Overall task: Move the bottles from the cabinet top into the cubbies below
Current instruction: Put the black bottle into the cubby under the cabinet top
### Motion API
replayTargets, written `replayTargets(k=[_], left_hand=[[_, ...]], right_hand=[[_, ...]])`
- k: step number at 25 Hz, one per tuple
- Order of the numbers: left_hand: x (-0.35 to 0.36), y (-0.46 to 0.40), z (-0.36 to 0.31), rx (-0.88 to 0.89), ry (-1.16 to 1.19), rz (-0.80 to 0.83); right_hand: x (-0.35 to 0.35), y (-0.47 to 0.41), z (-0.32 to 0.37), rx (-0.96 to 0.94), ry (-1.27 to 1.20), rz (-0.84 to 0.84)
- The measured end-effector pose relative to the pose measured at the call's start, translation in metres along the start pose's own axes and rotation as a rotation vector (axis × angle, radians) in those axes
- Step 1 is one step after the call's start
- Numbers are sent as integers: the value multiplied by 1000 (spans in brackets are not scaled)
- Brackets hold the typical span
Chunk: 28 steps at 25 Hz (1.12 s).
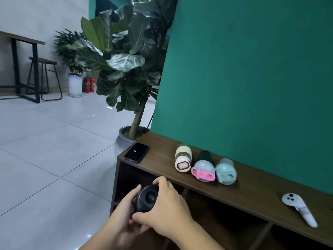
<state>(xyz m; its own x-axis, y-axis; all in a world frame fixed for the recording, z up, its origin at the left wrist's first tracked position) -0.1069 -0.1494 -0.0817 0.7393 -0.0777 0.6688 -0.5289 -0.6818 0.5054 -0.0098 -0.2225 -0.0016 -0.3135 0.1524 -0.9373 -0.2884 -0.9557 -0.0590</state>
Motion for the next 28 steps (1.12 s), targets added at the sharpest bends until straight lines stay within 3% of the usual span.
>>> replayTargets(k=[7,13,20,28], left_hand=[[-51,-95,25,-93,186,-152],[-84,-228,3,-91,53,-269],[-88,-296,-17,-50,229,-209],[-104,-316,-22,-5,319,-206]], right_hand=[[122,-44,-58,71,-272,-43],[186,-166,-99,127,-248,-58],[221,-260,-122,188,-266,-86],[232,-296,-119,204,-360,24]])
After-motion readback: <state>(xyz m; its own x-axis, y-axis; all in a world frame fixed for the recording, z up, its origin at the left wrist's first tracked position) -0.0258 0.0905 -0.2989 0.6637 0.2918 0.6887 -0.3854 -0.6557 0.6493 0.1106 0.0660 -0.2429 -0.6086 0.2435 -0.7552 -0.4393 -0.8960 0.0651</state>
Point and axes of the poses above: each hand's wrist, its own y-axis away from the middle knuckle, its own x-axis out of the palm, z = x × y, the point moved 1 cm from there along -y, towards the middle knuckle, and after that the axes turned 9 degrees about y, right-handed, at the moved point
